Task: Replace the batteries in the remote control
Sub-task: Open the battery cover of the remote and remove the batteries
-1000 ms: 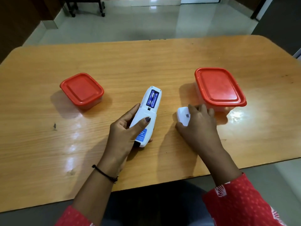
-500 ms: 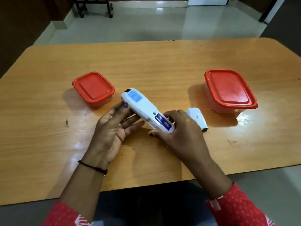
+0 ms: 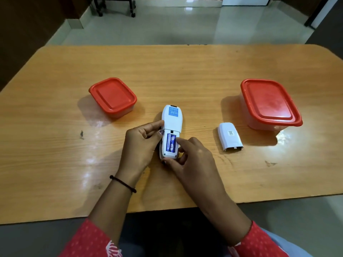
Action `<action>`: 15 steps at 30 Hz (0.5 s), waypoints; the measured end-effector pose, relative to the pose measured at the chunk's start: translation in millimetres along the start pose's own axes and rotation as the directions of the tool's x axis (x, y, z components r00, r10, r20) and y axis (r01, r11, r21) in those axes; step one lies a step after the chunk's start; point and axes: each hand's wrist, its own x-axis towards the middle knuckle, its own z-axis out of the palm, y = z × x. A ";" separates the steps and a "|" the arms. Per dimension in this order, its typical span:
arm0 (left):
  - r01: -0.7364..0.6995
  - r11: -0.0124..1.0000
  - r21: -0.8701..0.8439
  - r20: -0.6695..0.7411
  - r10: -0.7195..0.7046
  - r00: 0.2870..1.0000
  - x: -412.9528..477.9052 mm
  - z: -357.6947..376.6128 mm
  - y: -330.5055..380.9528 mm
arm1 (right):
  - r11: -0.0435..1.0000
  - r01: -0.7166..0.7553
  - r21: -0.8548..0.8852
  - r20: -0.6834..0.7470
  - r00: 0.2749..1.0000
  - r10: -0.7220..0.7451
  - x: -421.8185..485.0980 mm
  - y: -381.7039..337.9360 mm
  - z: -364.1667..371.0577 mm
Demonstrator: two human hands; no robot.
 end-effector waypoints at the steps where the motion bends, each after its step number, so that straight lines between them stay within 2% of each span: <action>1: -0.023 0.999 0.049 0.023 0.022 0.999 0.3 -4.0 0.3 | 1.000 0.003 -0.002 0.013 1.000 -0.003 1.5 1.6 -2.0; 4: -0.077 0.981 0.179 0.103 0.059 0.993 -2.6 -16.8 2.3 | 0.996 0.030 -0.085 0.076 0.997 -0.023 3.8 3.2 -9.0; 7: -0.134 0.941 0.312 0.179 0.080 0.981 -9.1 -26.5 6.4 | 0.985 0.058 -0.162 0.078 0.996 -0.046 7.5 4.5 -13.9; 12: -0.150 0.901 0.407 0.429 -0.043 0.902 -15.7 -33.7 8.1 | 0.990 0.077 -0.118 0.069 0.995 -0.070 22.2 8.8 -6.0; 15: -0.208 0.859 0.467 0.412 -0.003 0.911 -19.7 -25.8 3.2 | 0.995 0.066 -0.080 0.075 0.995 -0.060 31.0 10.7 -4.8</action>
